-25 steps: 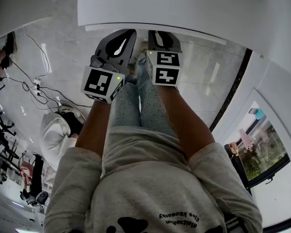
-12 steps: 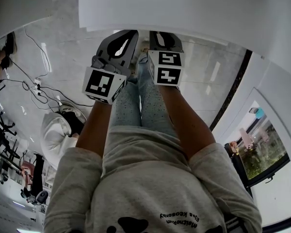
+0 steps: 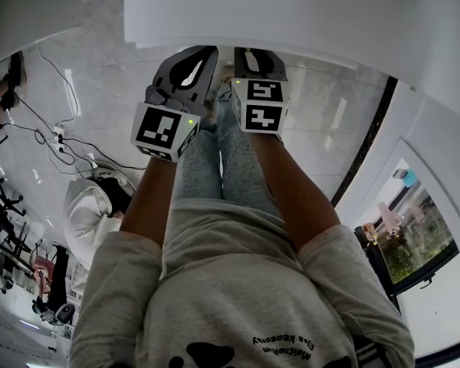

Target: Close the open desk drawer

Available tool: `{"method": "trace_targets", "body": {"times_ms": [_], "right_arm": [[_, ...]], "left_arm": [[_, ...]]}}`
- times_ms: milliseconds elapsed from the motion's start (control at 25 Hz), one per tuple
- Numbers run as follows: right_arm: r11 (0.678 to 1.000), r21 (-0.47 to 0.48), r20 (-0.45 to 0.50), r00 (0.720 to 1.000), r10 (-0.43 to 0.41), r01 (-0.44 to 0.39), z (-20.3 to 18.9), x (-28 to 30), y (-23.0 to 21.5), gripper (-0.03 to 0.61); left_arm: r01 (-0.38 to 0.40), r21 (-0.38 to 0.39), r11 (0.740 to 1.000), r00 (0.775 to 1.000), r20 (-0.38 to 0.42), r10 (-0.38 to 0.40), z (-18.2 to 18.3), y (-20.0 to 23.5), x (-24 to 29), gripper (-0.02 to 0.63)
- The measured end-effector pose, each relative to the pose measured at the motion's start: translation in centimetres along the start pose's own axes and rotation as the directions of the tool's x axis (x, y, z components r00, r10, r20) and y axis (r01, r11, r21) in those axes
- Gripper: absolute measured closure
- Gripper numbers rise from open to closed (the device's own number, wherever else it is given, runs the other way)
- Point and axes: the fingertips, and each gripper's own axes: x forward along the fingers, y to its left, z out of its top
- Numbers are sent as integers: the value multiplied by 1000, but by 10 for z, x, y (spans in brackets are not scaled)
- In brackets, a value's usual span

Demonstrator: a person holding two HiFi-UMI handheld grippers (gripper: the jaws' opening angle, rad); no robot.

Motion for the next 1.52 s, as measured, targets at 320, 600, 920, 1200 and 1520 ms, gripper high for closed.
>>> {"method": "trace_targets", "body": {"times_ms": [320,600,920,1200,1520], "right_arm": [[999,-49,78,997,0,4,14,-26,13,477],[997,-78,159,987,3,9,30,-64,29,514],[997,-70,240,970,-23,41,48,-122,38,546],[998,-57,329,944,-1,21,67,-177,59,548],[1000,-11,436,900,-15,22,81,-268,80,548]], "left_arm": [[10,7,1000,1000,-2,-10,-4,2,-5,595],[12,-13,1000,1000,21,-12,4,-17,-22,595],[20,8,1000,996,85,-21,43,-50,-59,595],[23,31,999,992,125,-26,75,-80,-97,595],[-11,80,997,983,186,-4,119,-117,-158,595]]}}
